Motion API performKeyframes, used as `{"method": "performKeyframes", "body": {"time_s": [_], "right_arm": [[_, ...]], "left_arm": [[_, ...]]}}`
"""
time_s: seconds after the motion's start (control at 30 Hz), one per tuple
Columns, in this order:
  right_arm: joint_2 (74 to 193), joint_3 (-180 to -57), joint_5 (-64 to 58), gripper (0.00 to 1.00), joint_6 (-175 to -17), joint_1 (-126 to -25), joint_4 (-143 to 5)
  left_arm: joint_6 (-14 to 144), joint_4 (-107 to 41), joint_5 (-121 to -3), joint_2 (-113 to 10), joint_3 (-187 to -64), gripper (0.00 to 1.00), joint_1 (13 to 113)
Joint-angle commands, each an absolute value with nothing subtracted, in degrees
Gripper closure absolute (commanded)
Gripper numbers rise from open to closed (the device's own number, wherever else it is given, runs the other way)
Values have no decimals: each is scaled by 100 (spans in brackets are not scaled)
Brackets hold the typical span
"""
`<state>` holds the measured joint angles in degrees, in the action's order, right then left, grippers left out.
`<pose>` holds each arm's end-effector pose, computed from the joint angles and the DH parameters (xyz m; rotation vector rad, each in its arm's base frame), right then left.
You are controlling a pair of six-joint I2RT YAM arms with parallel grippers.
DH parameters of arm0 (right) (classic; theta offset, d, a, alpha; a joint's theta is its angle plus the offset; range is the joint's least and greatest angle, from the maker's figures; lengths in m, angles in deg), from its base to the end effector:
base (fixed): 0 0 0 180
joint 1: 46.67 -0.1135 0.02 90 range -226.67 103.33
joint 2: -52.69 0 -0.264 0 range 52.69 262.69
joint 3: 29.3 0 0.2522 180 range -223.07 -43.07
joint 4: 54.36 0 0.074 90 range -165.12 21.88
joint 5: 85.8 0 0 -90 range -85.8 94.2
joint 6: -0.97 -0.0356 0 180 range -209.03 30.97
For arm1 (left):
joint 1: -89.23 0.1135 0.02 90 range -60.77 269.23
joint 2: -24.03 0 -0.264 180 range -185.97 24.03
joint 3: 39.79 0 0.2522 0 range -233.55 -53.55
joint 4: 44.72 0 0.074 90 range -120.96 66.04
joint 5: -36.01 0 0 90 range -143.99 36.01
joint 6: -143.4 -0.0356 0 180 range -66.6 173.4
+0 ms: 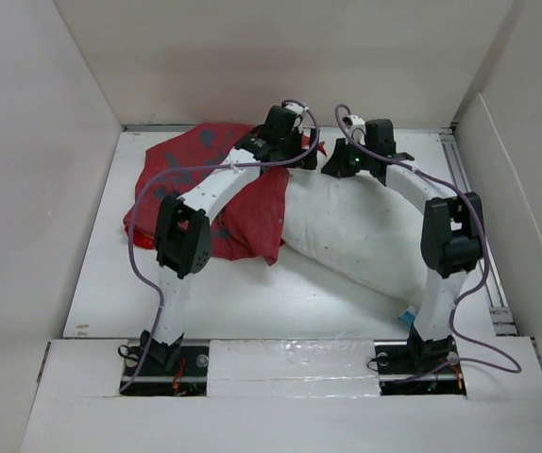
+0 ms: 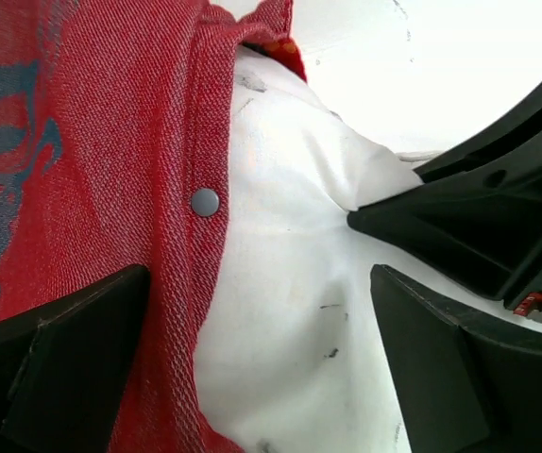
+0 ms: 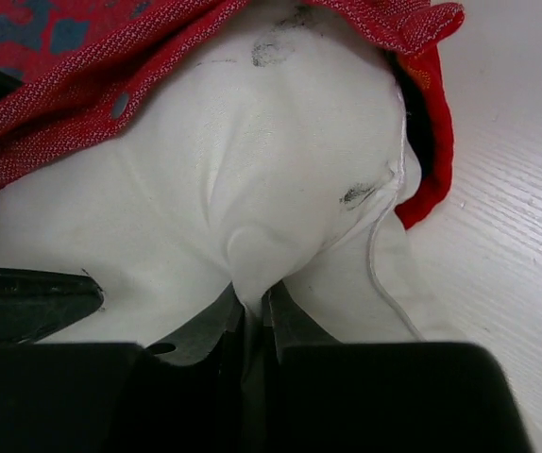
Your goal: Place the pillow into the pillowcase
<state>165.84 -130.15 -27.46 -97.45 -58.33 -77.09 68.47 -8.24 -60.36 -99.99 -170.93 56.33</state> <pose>0.4424 0.1104 0.2426 -0.3803 2.1542 0.8005 0.4288 -0.2821 0.3099 0.4004 2.1031 -0.6175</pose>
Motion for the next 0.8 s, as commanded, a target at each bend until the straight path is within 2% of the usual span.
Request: {"method": "performKeyframes", "body": {"time_s": [0.0, 0.03, 0.23, 0.27, 0.33, 0.37, 0.4, 0.47, 0.6, 0.77], "right_arm": [[16721, -12991, -2947, 90, -9738, -6064, -7551], [16721, -12990, -2947, 93, -9738, -6064, -7551], [16617, -12754, -2894, 94, -9851, -6117, -7296], [16616, -12701, -2946, 94, -9852, -6117, -7296], [16555, -12648, -2947, 94, -9904, -6117, -7225], [16554, -12647, -2947, 94, -9905, -6169, -7225], [16554, -12647, -2947, 94, -9905, -6170, -7225], [16502, -12647, -2947, 94, -9905, -6170, -7225], [16440, -12595, -2947, 94, -9905, -6222, -7225], [16388, -12595, -2947, 94, -9905, -6275, -7225]], "left_arm": [[6887, -1083, -5322, -9208, -16948, 0, 5601], [6791, -1084, -5268, -9207, -17026, 1, 5601], [5738, -2126, -4592, -9277, -16913, 7, 5601], [5596, -2269, -4704, -9390, -16913, 13, 5601], [5428, -2428, -4993, -9749, -17043, 18, 5601], [5288, -2333, -4995, -9935, -17419, 25, 5601], [5235, -2245, -5064, -10119, -17640, 35, 5601], [5234, -1964, -5117, -10636, -18062, 45, 5601], [5234, -2120, -5328, -10868, -18241, 45, 5654], [5296, -2349, -5540, -10824, -18142, 39, 5654]]}}
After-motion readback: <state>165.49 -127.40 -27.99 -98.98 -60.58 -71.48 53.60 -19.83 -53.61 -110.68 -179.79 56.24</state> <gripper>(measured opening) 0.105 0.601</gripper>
